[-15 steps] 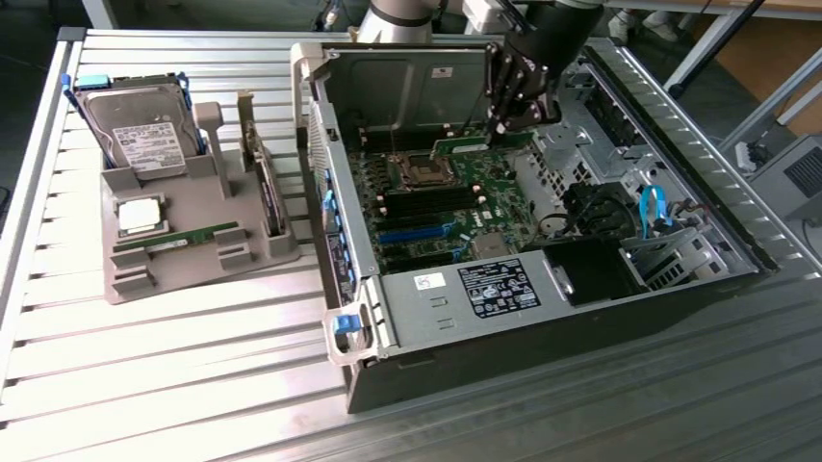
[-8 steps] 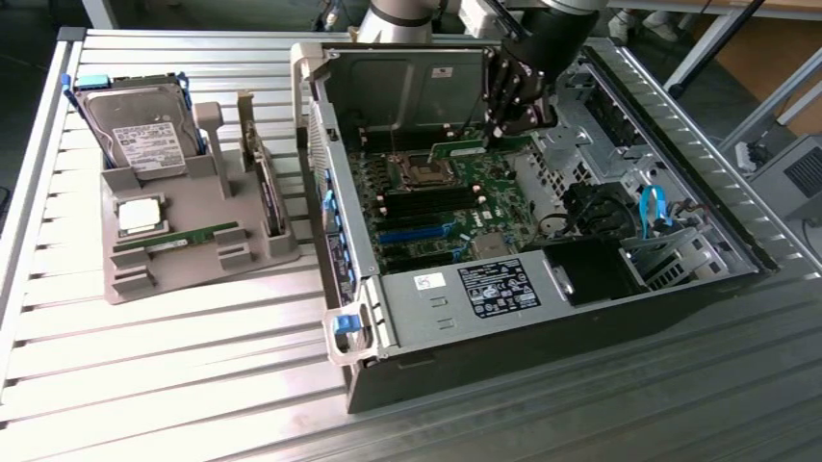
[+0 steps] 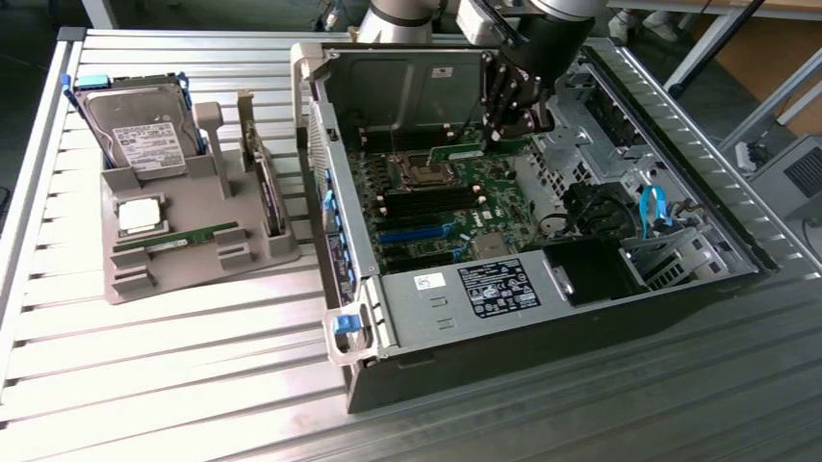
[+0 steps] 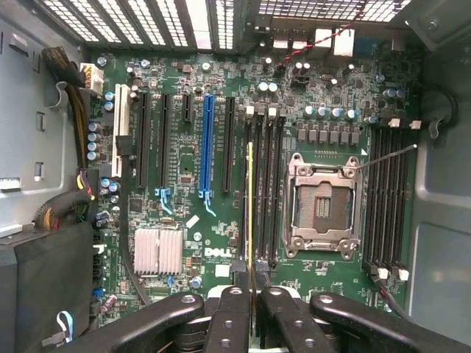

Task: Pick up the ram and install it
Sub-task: 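Insert the ram into the slot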

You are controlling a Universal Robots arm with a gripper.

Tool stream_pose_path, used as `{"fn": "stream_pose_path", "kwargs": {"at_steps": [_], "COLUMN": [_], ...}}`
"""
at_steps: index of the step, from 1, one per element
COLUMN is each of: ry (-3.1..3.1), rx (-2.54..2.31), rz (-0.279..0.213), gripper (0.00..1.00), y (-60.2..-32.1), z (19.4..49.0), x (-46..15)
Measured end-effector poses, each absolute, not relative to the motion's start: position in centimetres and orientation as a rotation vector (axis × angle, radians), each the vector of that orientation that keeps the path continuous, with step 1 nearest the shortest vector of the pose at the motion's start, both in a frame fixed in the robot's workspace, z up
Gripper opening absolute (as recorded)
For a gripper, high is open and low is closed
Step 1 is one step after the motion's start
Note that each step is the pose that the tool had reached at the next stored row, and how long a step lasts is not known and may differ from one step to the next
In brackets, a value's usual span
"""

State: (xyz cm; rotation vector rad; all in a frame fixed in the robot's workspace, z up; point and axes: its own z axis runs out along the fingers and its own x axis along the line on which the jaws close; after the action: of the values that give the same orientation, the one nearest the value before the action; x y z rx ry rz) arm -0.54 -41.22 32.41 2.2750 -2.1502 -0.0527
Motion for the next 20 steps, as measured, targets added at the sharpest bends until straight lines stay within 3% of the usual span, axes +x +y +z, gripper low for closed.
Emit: {"fn": "stream_pose_path", "kwargs": {"at_steps": [20], "ry": [-2.150], "rx": [2.275], "rz": [-0.053], "gripper": [0.11], "y": [-41.2], "z": [31.2], "x": [-0.6]}}
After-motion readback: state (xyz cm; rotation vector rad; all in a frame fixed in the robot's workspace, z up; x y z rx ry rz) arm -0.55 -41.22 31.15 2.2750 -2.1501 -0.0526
